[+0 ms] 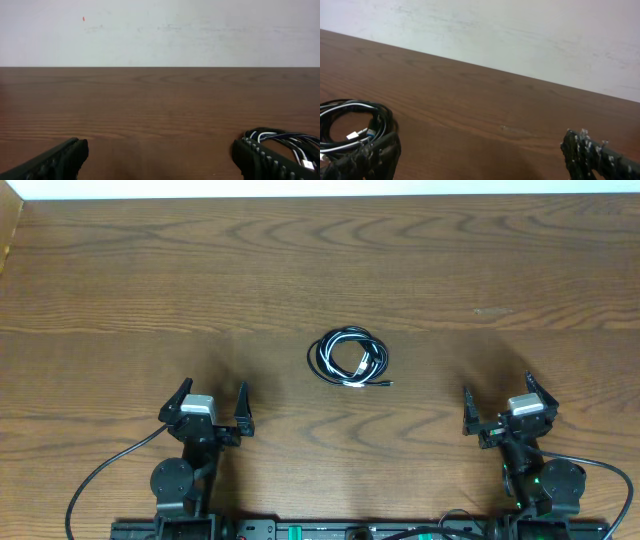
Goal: Untangle cables
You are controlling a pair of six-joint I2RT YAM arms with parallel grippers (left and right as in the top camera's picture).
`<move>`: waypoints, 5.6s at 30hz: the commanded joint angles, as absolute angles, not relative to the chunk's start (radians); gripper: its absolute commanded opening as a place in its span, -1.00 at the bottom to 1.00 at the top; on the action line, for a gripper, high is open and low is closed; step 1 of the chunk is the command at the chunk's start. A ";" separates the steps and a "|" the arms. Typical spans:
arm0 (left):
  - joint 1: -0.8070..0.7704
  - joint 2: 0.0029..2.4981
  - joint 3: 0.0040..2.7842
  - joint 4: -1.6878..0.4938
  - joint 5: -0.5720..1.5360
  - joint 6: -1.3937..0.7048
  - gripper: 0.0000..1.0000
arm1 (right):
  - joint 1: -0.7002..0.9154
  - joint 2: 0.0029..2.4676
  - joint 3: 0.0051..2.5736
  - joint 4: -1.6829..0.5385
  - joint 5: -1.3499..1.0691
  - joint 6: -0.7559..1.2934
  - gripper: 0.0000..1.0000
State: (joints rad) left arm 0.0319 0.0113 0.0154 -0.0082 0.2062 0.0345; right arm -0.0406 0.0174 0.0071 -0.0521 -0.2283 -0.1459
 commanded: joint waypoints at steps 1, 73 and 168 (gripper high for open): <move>0.031 0.024 0.004 -0.052 0.212 0.049 0.96 | -0.038 0.020 0.006 -0.056 -0.231 -0.135 0.99; 0.031 0.024 0.009 -0.052 0.237 0.049 0.96 | -0.038 0.046 0.007 -0.056 -0.259 -0.161 0.99; -0.213 1.575 1.182 -0.602 0.338 -0.307 0.57 | 0.097 1.393 1.184 -0.611 -0.364 0.031 0.48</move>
